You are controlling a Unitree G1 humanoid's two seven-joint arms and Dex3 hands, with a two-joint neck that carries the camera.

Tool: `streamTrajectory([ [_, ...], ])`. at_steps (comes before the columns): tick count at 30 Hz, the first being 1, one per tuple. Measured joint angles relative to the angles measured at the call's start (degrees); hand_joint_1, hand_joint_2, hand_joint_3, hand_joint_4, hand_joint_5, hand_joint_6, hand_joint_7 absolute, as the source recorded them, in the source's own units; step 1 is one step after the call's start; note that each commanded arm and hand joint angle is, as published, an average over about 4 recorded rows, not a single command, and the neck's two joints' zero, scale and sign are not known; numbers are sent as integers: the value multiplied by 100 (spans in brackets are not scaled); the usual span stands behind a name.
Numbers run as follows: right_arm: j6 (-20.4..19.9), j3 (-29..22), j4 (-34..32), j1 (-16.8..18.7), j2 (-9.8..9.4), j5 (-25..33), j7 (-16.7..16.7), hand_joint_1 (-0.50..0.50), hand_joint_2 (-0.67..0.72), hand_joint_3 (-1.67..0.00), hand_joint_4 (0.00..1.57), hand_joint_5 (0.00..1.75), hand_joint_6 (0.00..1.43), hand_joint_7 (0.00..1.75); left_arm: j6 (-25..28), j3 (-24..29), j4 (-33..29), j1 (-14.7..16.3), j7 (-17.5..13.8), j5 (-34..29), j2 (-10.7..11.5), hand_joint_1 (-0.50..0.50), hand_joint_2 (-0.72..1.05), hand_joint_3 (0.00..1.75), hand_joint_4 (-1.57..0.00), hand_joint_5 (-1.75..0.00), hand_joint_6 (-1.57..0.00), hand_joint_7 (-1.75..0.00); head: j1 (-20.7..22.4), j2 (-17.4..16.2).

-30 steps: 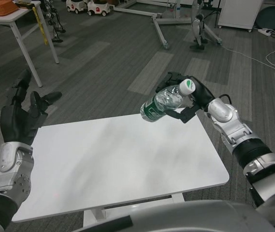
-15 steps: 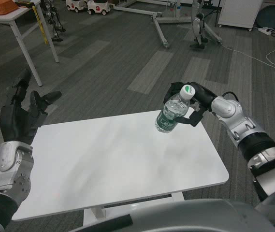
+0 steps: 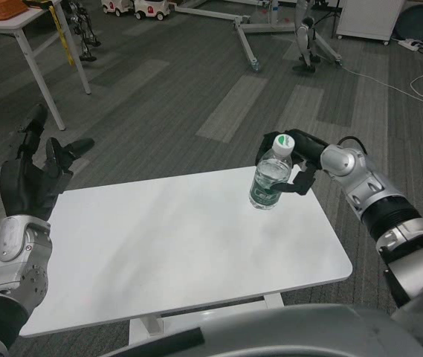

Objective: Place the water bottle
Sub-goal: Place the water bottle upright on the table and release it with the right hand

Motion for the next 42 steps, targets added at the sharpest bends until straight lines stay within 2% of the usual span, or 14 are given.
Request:
streamTrajectory([
  [11,219,378,65,-58,79,-331,97,-46,-41,-119,140,107,97,161,0,-1,1,2,0,-1,3,-46,105,79,-71,-72,-26,-21,-13,-8],
  [18,215,710,677,-309,343,-400,75,-46,-41,-119,143,107,99,161,0,-1,-9,15,0,0,2,-46,105,79,-71,-72,-26,-21,-9,-7],
  [23,71,734,1303,-470,514,-487,-313,-46,-41,-125,144,107,102,161,0,-1,-28,55,0,-1,2,-46,105,79,-71,-72,-26,-21,-9,-7],
  [27,-321,690,1786,-526,648,-490,-667,-46,-41,-127,146,116,106,161,0,-2,-39,67,0,0,2,-46,105,79,-71,-72,-26,-21,-9,-7],
  [30,-690,588,2186,-542,771,-492,-944,-46,-45,-127,146,116,106,161,0,-2,-53,81,0,0,0,-46,105,79,-71,-72,-26,-21,-9,-7],
  [37,-1156,504,2676,-555,916,-496,-1452,-46,-45,-127,148,116,108,161,-1,-1,-78,85,0,0,-2,-46,105,79,-70,-72,-26,-21,19,4],
  [42,-1615,481,3110,-569,965,-508,-1934,-46,-46,-127,148,119,108,161,-2,-1,-79,85,0,0,-2,-46,105,79,-71,-72,-26,-21,20,-15],
])
